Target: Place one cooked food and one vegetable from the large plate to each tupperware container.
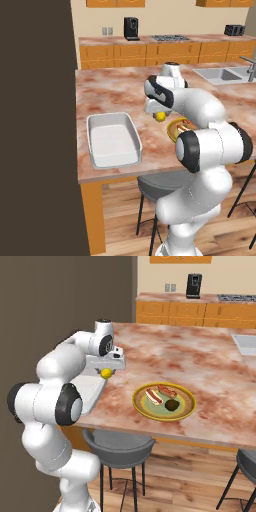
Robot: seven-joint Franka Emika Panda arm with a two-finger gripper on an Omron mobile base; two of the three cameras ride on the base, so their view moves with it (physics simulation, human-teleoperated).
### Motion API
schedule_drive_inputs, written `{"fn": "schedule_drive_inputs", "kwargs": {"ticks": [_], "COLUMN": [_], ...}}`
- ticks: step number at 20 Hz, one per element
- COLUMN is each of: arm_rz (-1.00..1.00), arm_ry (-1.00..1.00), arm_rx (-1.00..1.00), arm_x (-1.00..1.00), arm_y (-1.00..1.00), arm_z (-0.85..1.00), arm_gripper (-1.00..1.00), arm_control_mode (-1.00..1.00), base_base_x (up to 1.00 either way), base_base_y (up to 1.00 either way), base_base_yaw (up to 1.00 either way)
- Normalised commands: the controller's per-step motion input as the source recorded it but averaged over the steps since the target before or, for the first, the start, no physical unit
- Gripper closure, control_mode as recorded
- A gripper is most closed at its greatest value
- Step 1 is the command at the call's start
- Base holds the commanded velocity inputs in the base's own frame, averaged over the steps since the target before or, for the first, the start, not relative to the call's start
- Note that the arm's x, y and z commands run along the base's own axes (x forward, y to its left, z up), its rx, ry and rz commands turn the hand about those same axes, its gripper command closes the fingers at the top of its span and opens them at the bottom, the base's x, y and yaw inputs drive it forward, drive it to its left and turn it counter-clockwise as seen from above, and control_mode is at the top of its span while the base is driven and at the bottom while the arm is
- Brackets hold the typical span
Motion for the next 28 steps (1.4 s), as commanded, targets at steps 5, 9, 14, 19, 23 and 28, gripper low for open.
{"fn": "schedule_drive_inputs", "kwargs": {"ticks": [5,9,14,19,23,28], "arm_rz": [0.09,0.00,0.00,0.00,0.03,0.01], "arm_ry": [0.03,0.04,0.06,0.02,-0.02,-0.08], "arm_rx": [-0.03,-0.04,-0.03,-0.08,-0.03,-0.02], "arm_x": [0.14,0.00,0.29,0.19,0.03,0.29], "arm_y": [1.00,0.88,0.55,0.30,0.05,0.00], "arm_z": [-0.12,-0.60,-0.53,-0.28,-0.35,-0.53], "arm_gripper": [1.00,1.00,1.00,1.00,1.00,1.00], "arm_control_mode": [-1.00,-1.00,-1.00,-1.00,-1.00,-1.00], "base_base_x": [0.00,0.00,0.00,0.00,0.00,0.00], "base_base_y": [0.00,0.00,0.00,0.00,0.00,0.00], "base_base_yaw": [0.00,0.00,0.00,0.00,0.00,0.00]}}
